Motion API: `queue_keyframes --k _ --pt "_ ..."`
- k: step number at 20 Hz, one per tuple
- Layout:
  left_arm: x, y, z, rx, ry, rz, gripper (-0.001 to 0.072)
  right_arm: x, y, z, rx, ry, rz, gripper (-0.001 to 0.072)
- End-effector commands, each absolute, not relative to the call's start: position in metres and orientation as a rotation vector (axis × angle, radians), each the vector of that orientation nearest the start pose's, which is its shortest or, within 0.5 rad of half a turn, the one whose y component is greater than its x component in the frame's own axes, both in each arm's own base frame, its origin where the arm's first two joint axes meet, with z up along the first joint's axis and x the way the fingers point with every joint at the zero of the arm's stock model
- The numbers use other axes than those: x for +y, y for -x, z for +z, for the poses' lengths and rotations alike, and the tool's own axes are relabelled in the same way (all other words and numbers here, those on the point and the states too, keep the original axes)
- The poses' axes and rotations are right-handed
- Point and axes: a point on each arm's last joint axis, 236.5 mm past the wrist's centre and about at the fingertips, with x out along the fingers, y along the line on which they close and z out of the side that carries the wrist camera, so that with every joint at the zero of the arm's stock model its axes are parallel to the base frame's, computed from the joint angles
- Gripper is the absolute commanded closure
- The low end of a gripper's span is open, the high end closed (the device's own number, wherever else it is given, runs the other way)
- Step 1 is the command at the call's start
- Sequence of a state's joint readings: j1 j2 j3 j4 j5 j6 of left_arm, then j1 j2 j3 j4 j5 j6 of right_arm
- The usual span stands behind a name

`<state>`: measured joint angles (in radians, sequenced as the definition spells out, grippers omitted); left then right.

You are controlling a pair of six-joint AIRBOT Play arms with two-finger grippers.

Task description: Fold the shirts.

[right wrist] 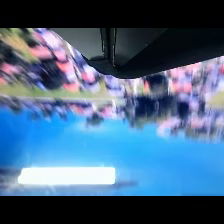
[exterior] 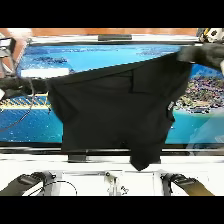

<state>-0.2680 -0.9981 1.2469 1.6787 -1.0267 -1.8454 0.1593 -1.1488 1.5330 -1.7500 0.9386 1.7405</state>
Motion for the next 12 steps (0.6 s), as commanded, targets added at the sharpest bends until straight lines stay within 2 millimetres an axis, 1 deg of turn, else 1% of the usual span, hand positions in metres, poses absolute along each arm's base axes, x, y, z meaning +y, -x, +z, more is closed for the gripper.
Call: queue_keyframes --k 1,2,3,4,6,7,8,9,10,11,12 --pt "-0.082 -0.457 0.142 0.685 0.237 -0.034 0.0669 0.059 -0.539 0.205 0.47 -0.121 -0.002 0.0651" --pt "-0.079 -0.466 0.131 0.693 0.251 -0.024 0.0669 0.061 -0.549 0.182 0.507 -0.136 -0.009 0.0651" --pt "-0.079 -0.47 0.114 0.729 0.251 -0.015 0.0669 0.061 -0.554 0.157 0.558 -0.141 -0.02 0.0651" --pt "-0.079 -0.471 0.095 0.778 0.242 -0.006 0.0669 0.062 -0.555 0.128 0.632 -0.155 -0.036 0.0651" --pt "-0.081 -0.462 0.052 0.92 0.231 0.018 0.0668 0.066 -0.547 0.076 0.789 -0.189 -0.053 0.065" --pt "-0.083 -0.453 0.032 0.996 0.241 0.026 0.0668 0.07 -0.542 0.058 0.849 -0.205 -0.055 0.0624" --pt "-0.088 -0.444 0.02 1.06 0.27 0.025 0.0667 0.074 -0.536 0.047 0.895 -0.217 -0.046 0.0608" --pt "-0.096 -0.435 0.012 1.115 0.311 0.016 0.0601 0.075 -0.532 0.045 0.914 -0.221 -0.046 0.04" --pt "-0.104 -0.428 0.01 1.15 0.327 -0.01 0.0394 0.074 -0.528 0.048 0.925 -0.208 -0.043 0.0205" --pt "-0.107 -0.419 0.01 1.191 0.32 -0.029 0.012 0.071 -0.521 0.054 0.936 -0.171 -0.031 0.0194" --pt "-0.106 -0.408 0.011 1.237 0.277 -0.048 0.0064 0.067 -0.513 0.062 0.947 -0.139 -0.023 0.0194"
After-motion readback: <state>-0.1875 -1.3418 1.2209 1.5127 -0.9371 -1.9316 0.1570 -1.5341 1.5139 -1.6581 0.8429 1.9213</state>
